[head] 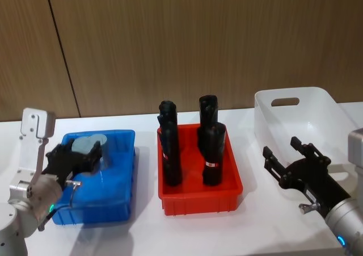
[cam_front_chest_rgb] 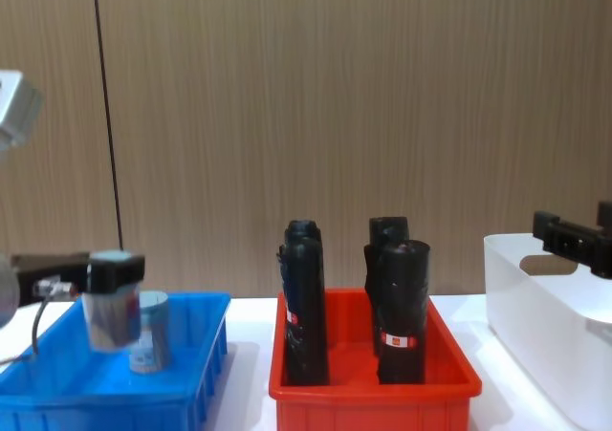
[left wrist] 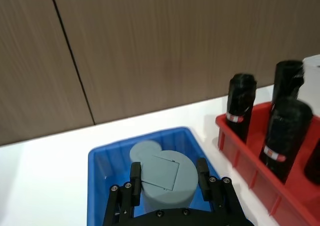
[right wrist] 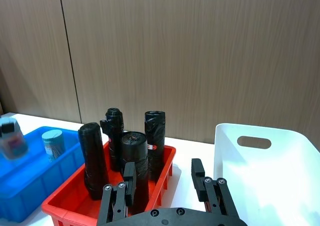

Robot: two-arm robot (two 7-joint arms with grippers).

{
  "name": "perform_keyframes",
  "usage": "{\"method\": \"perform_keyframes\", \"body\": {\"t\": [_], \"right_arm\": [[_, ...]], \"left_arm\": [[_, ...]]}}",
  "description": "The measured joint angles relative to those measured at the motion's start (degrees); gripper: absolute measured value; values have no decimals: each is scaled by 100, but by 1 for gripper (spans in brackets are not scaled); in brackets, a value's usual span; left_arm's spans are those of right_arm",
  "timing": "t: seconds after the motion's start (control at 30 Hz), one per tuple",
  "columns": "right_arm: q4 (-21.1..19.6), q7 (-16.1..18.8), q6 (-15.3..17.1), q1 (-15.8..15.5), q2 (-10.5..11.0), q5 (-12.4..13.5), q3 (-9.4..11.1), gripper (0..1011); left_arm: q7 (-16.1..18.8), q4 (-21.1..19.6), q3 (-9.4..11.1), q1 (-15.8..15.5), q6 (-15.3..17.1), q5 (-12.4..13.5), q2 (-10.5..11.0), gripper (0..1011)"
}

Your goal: Pick the cotton swabs from the blue box and place them into the white box.

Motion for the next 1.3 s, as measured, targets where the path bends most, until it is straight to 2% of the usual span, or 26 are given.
{"method": "perform_keyframes", "body": {"t": [0.2, 0.43, 0.87, 1.1, 1.3], "right_arm": [[0, 0, 0, 0, 0, 0, 0, 688], [0, 0, 0, 0, 0, 0, 0, 689], [0, 0, 0, 0, 0, 0, 0, 688], [0, 0, 0, 0, 0, 0, 0, 688], [0, 0, 0, 0, 0, 0, 0, 689]], "left_arm": [[-242, -204, -5, -30, -217, 96, 5, 669], [-622, -372, -6, -129, -316, 99, -18, 668], [-1538, -520, -14, -364, -316, -273, -93, 668], [-2153, -485, -14, -522, -213, -551, -141, 668], [-2588, -394, 3, -644, -112, -687, -177, 668]]}}
